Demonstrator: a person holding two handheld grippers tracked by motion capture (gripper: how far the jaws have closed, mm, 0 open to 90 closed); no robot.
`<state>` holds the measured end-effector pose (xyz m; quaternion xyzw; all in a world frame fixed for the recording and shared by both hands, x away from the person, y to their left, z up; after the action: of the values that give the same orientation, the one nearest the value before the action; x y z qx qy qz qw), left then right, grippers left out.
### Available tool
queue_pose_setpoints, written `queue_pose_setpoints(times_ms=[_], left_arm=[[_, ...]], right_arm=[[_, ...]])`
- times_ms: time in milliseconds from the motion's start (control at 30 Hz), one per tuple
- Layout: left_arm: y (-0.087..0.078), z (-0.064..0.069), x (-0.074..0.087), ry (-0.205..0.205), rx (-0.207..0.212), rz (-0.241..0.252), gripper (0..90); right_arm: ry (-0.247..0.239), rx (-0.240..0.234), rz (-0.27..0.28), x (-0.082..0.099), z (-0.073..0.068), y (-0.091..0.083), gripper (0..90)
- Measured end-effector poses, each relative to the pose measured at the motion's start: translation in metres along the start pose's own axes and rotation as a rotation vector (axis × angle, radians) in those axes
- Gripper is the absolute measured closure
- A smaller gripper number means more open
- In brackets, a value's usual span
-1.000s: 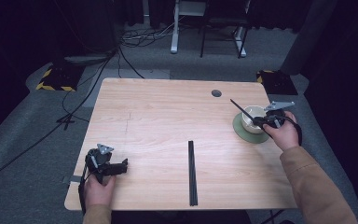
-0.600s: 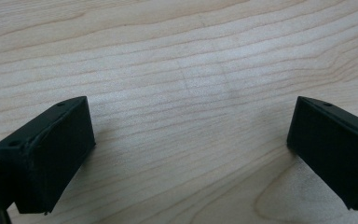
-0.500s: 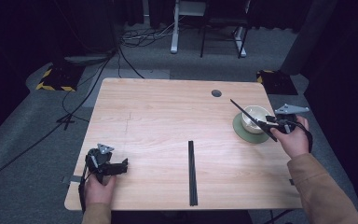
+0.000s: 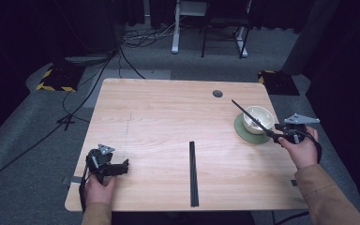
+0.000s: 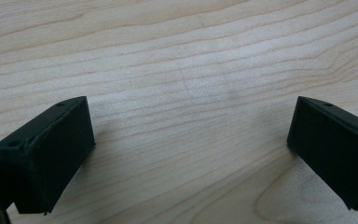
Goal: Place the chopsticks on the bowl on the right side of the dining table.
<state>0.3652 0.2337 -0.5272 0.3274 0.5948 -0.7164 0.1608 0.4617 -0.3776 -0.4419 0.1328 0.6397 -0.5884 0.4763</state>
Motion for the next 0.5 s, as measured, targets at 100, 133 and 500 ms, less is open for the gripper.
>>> queue_pose_setpoints(times_ms=[100, 133, 500], left_arm=[[0.0, 0.0, 0.0, 0.001, -0.002, 0.0, 0.6], [0.0, 0.0, 0.0, 0.001, -0.002, 0.0, 0.6], [0.0, 0.0, 0.0, 0.0, 0.0, 0.0, 0.7]], right_arm=[[0.022, 0.018, -0.017, 0.005, 0.006, 0.005, 48.4], [0.023, 0.023, -0.023, 0.006, 0.008, 0.006, 48.5], [0.067, 0.082, -0.04, 0.015, 0.028, 0.013, 48.9]])
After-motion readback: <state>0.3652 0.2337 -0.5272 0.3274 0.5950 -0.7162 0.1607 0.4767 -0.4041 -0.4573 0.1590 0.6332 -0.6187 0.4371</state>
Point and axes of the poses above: each handheld gripper's, and its own axes: y roughly forward along the jaws, x roughly out of its underside, z roughly to its right, the point moved 3 cm from there along y, roughly forward along the jaws, and after that the axes turned 3 degrees about x, right-handed, at the moved point
